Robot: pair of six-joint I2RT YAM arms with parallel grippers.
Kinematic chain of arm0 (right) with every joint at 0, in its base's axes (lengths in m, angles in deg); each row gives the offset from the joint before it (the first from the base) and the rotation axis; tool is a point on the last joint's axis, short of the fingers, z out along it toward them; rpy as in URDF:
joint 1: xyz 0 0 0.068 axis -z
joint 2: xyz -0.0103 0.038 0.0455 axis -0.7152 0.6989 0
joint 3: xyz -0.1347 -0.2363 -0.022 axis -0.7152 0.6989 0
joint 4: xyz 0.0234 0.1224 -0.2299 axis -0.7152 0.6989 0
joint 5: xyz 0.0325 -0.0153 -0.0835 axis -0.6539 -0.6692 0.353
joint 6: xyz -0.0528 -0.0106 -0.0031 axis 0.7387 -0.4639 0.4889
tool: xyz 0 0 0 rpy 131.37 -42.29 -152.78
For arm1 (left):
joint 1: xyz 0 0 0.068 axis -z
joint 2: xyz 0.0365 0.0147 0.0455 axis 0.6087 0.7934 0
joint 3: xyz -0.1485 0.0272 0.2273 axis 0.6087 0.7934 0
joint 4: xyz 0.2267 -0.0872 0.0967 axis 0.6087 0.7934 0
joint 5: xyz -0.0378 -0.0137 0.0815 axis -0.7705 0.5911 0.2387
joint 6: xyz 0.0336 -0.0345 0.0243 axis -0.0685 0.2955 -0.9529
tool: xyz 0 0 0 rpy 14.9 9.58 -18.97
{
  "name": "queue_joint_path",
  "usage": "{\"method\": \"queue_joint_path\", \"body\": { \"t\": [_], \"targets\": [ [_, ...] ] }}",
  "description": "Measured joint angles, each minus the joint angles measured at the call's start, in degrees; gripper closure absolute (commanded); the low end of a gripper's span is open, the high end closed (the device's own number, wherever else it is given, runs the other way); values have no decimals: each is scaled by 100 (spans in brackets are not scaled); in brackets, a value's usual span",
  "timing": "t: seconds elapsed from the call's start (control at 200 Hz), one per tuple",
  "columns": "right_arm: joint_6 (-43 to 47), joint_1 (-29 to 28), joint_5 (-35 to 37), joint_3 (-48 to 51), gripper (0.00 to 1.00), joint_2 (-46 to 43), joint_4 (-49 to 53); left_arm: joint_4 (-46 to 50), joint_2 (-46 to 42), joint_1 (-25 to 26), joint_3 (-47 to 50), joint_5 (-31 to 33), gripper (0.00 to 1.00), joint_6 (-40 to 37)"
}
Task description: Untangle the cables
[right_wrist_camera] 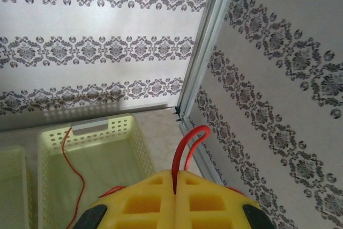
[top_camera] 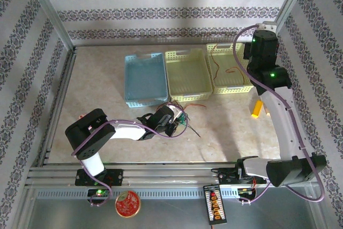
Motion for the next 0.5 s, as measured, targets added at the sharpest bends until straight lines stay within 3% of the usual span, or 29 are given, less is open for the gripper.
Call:
{"method": "queue_joint_path", "body": {
  "t": [0.5],
  "targets": [
    [-175, -68, -544, 0, 100, 1233, -411, 33, 7, 4, -20, 17, 100, 0]
  ]
}}
